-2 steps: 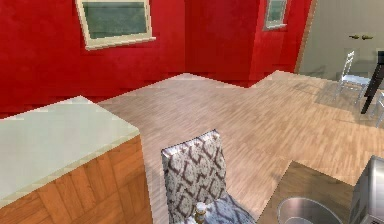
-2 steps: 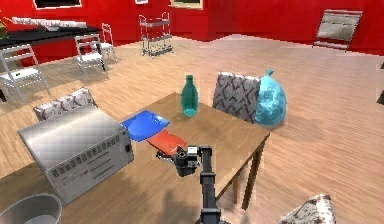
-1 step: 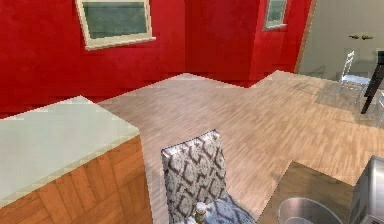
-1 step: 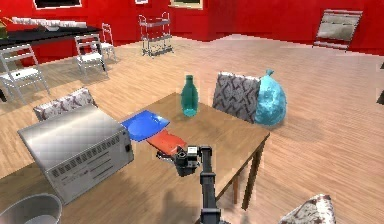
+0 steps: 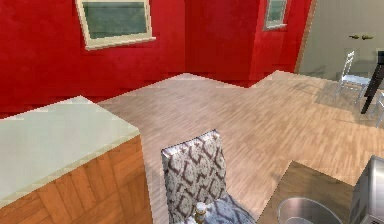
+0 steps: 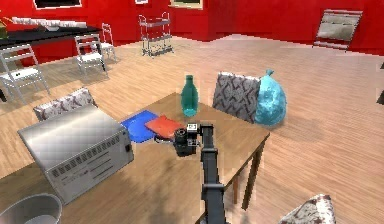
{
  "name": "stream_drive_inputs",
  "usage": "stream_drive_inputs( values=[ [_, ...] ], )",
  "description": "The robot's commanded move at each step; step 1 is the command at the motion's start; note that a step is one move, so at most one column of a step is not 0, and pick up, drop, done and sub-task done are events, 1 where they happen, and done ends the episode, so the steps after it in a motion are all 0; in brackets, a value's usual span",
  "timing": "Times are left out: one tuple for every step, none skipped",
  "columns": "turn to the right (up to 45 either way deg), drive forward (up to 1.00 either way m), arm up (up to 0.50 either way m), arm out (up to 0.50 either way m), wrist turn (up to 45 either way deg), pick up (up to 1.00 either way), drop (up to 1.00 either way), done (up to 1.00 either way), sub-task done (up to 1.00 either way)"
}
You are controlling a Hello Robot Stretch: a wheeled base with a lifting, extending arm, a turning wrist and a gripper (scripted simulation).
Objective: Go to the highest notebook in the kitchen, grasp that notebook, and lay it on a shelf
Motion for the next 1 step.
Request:
stream_drive_inputs(
  values=[
    [0.0, 0.0, 0.26, 0.0, 0.0, 0.0, 0.0, 0.0, 0.0]
  ],
)
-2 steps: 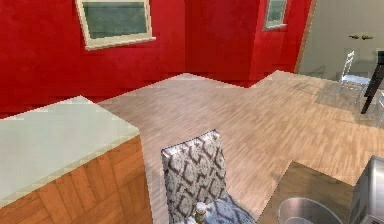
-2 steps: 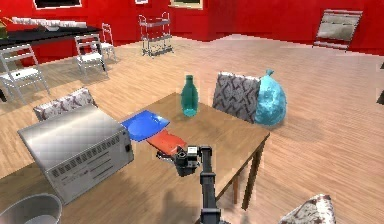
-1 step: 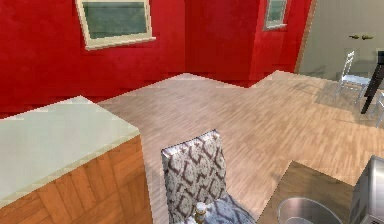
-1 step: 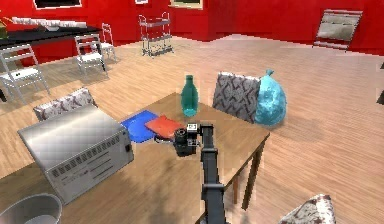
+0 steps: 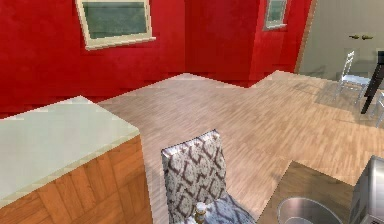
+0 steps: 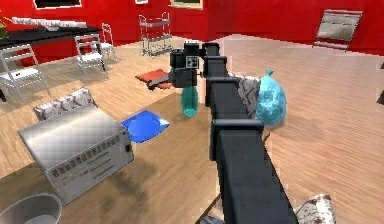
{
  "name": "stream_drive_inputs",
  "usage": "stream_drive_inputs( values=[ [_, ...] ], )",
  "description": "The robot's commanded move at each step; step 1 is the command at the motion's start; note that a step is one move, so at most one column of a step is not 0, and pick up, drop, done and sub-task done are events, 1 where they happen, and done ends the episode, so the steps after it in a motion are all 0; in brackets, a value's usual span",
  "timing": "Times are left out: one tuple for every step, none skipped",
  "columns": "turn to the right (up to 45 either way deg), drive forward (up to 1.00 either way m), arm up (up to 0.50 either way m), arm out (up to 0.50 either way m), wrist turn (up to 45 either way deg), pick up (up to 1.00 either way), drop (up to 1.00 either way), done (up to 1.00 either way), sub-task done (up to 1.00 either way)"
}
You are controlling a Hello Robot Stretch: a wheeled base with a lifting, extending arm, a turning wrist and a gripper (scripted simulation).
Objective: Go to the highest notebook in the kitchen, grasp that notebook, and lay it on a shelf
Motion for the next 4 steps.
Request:
stream_drive_inputs(
  values=[
    [0.0, 0.0, 0.0, 0.0, -45.0, 0.0, 0.0, 0.0, 0.0],
    [0.0, 0.0, 0.0, 0.0, -45.0, 0.0, 0.0, 0.0, 0.0],
    [0.0, 0.0, 0.0, 0.0, -18.0, 0.0, 0.0, 0.0, 0.0],
    [0.0, 0.0, 0.0, -0.4, 0.0, 0.0, 0.0, 0.0, 0.0]
  ],
)
